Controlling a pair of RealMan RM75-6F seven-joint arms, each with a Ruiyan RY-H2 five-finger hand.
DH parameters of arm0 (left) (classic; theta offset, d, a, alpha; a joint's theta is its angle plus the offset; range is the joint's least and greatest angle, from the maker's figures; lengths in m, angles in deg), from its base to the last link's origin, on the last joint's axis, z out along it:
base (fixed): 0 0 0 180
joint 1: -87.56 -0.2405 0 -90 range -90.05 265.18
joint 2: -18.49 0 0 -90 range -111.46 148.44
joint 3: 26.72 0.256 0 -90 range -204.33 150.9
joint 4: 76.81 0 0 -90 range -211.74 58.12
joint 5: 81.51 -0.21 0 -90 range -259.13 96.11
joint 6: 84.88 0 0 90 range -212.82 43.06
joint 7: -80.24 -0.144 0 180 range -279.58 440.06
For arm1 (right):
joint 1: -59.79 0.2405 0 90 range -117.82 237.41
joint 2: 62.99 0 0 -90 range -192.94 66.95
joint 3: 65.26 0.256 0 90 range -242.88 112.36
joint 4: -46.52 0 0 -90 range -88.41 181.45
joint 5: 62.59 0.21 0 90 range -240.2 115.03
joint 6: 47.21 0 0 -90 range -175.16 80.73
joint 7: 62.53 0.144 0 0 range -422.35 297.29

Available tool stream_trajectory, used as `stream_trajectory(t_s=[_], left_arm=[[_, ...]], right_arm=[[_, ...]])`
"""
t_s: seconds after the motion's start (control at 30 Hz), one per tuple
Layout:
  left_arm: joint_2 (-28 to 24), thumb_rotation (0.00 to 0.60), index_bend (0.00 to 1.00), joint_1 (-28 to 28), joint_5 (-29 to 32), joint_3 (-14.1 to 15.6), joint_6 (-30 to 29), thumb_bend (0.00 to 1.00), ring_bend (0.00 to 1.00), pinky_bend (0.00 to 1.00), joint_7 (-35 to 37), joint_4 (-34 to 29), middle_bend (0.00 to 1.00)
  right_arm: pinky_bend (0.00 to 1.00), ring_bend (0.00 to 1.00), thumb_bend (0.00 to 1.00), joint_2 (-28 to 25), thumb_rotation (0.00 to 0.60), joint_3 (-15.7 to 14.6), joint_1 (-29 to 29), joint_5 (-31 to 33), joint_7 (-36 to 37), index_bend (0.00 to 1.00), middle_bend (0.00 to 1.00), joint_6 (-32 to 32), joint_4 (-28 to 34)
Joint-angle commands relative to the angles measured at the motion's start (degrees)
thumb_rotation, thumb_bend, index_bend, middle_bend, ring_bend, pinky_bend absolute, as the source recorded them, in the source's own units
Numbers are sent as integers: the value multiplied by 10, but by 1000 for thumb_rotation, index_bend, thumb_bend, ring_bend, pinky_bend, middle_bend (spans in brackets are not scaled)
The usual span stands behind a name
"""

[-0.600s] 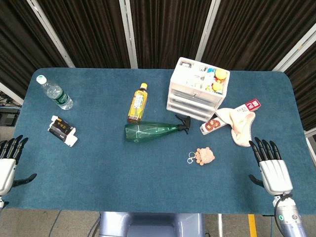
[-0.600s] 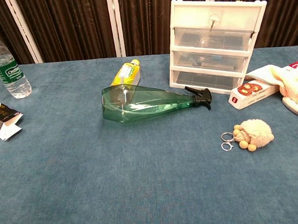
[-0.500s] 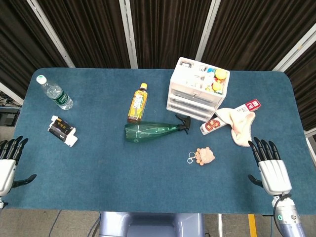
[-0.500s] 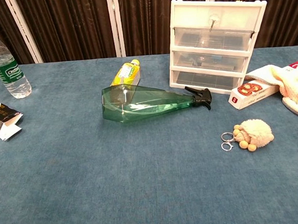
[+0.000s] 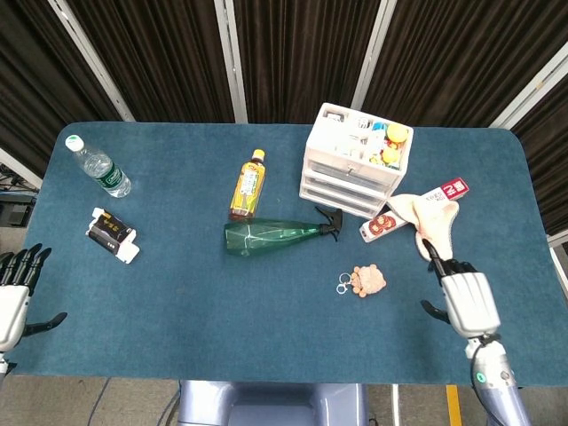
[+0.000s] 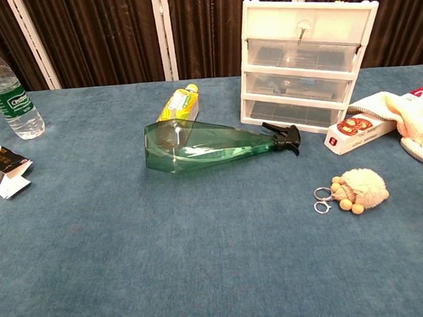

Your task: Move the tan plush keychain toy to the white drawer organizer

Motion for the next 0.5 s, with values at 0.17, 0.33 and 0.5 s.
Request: stream_trajectory(t_s=[0.17, 0.33, 0.5], left_arm=[[-2, 600, 0, 2, 0, 0, 6, 19, 0, 0, 5, -1, 0], [-4, 600, 0, 2, -3, 2, 7, 19, 0, 0, 10, -1, 0], [-5, 600, 0, 3, -1, 2, 9, 20, 0, 0, 17, -1, 0]], right_arm=[[895, 1000, 73, 66, 600, 47, 73, 98, -109, 351, 1000, 92, 38], [896, 1000, 89, 131, 600, 55, 105, 162, -178, 428, 1000, 119, 18], [896, 1000, 98, 193, 600, 51, 125, 187, -213, 488, 1000, 120, -26]])
